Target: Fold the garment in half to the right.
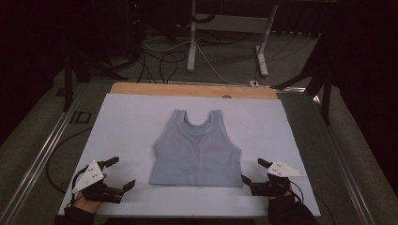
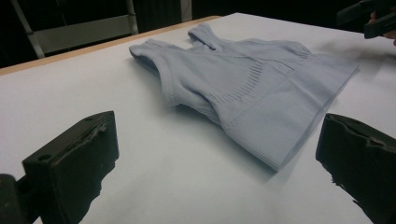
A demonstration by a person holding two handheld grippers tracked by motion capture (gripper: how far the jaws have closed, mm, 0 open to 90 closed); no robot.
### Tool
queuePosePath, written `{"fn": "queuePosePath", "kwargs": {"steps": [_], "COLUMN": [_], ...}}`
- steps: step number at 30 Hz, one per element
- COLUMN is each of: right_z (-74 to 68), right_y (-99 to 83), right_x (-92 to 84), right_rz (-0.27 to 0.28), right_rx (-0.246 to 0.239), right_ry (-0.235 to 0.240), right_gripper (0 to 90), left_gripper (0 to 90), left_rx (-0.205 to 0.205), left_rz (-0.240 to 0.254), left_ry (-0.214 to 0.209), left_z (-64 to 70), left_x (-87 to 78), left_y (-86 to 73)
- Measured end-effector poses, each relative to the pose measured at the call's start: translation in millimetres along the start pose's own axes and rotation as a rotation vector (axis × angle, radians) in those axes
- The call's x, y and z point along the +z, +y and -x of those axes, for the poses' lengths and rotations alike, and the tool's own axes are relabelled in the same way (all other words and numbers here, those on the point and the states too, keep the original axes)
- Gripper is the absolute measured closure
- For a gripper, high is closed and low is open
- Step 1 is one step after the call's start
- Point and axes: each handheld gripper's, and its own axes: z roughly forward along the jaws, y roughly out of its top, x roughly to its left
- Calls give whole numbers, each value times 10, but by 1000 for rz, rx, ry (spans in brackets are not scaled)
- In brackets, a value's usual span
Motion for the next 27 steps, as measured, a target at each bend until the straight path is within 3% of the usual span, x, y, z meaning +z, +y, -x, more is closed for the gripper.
{"fn": "queuePosePath", "kwargs": {"steps": [15,20,27], "right_z": [-20,-64,-93], "right_y": [22,47,137], "right_x": [26,41,-1], "right_rz": [-25,-41,-13], "right_rx": [-18,-40,-15], "right_ry": [-3,-2,13], "right_gripper": [83,82,81], "left_gripper": [1,1,1], "left_rx": [15,-5,3], "left_rz": [2,-7,-15], "left_ry": [-3,-23,-47], "left_z": [24,23,84], "left_x": [9,19,49], "left_y": [13,21,97]}}
